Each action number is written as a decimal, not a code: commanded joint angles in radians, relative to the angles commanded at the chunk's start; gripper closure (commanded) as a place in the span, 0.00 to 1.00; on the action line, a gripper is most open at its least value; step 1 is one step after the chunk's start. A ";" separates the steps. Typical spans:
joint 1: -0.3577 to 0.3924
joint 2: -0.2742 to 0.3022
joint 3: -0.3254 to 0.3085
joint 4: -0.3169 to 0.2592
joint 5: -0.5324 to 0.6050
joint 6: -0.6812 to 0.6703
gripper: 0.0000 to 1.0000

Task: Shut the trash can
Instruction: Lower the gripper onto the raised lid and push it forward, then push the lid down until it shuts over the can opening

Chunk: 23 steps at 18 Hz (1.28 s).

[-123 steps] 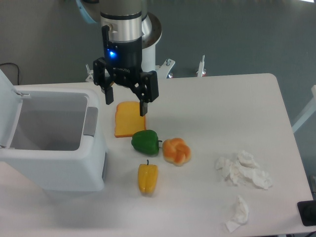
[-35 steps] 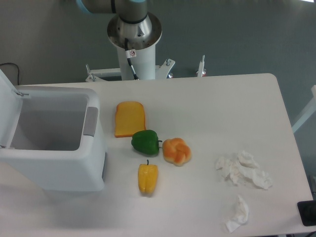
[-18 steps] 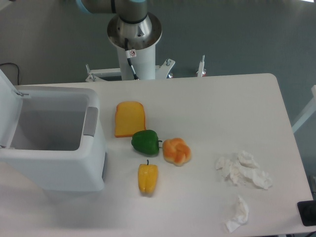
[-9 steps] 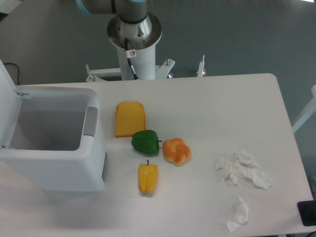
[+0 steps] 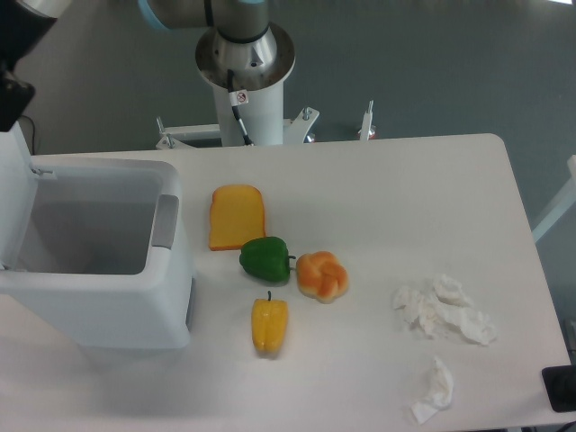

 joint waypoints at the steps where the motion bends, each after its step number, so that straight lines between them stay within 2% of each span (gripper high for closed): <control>1: 0.000 0.002 -0.002 -0.002 0.009 0.002 0.00; 12: 0.006 0.023 -0.046 -0.005 0.261 0.098 0.00; 17: 0.024 0.029 -0.051 -0.006 0.278 0.103 0.00; 23: 0.037 0.028 -0.087 -0.008 0.284 0.101 0.00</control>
